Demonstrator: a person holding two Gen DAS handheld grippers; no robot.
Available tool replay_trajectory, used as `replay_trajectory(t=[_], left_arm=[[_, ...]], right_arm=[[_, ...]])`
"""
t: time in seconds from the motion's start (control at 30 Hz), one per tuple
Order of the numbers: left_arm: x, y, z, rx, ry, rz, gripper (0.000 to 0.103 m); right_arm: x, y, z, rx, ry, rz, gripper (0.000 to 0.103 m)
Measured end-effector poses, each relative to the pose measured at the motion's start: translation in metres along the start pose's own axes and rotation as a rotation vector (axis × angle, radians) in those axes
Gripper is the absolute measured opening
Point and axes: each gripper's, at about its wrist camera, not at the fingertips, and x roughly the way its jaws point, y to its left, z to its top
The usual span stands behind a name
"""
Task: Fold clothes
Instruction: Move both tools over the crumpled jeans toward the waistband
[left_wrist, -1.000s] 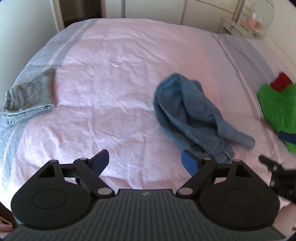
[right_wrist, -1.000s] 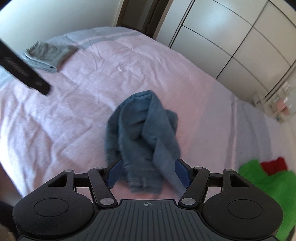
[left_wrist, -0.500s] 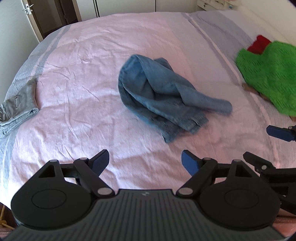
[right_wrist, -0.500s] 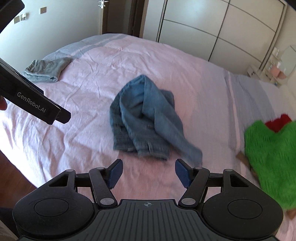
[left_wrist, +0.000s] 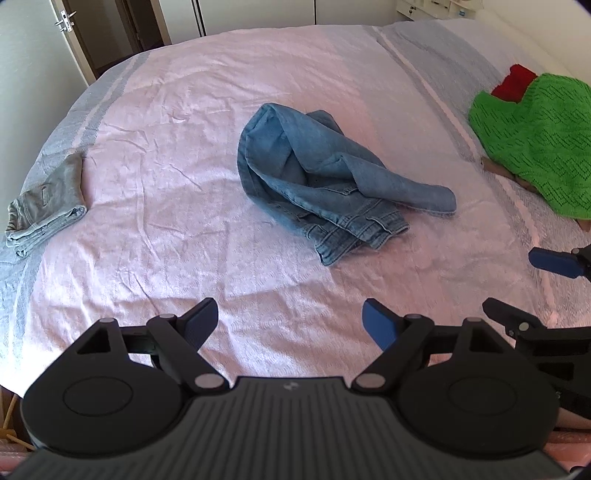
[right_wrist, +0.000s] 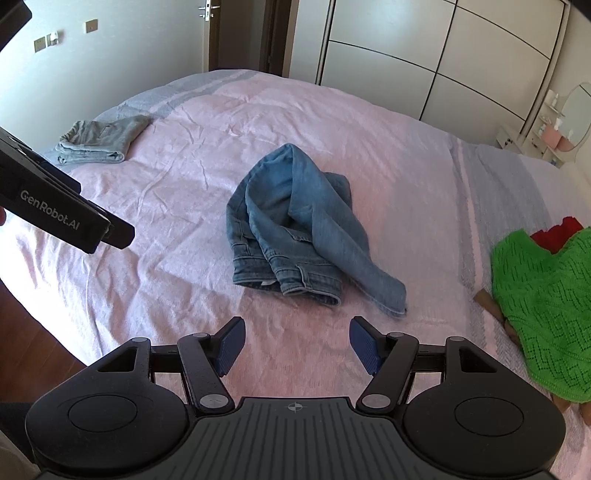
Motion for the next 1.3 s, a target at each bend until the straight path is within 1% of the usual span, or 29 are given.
replay_trajectory(t=[0.2,0.57,0.87,1.07,1.17,1.2,1.23,1.27,1.3], left_arm=[[0.012,0.018,0.014,0.026,-0.003,-0.008,0.083],[0.045,0.075,0.058,0.097,-0.002,-0.034,0.083],[0.073,0.101,0.081,0.169,0.027,-0.092,0.083],[0.096,0.123,0.090,0.197,0.064,-0.111,0.083],[0.110,0.132,0.095,0.218,0.084,-0.121,0.083],[0.114,0.135,0.096,0.225,0.090,-0.124,0.083],[0.119,0.137,0.098,0.233,0.096,-0.128,0.083],[0.123,0.140,0.100,0.241,0.102,-0.130,0.083],[0.128,0.144,0.102,0.248,0.107,-0.132,0.083]], right_arm=[[0.016,0.003,0.014,0.039,0.014,-0.021,0.066],[0.048,0.018,0.051,0.138,0.053,-0.075,0.066],[0.072,0.040,0.071,0.203,0.102,-0.124,0.066],[0.092,0.051,0.071,0.259,0.158,-0.152,0.066],[0.105,0.049,0.067,0.345,0.191,-0.160,0.066],[0.109,0.046,0.063,0.405,0.198,-0.156,0.066],[0.114,0.041,0.059,0.482,0.204,-0.148,0.066],[0.118,0.033,0.053,0.585,0.206,-0.131,0.066],[0.123,0.025,0.046,0.718,0.206,-0.104,0.066]])
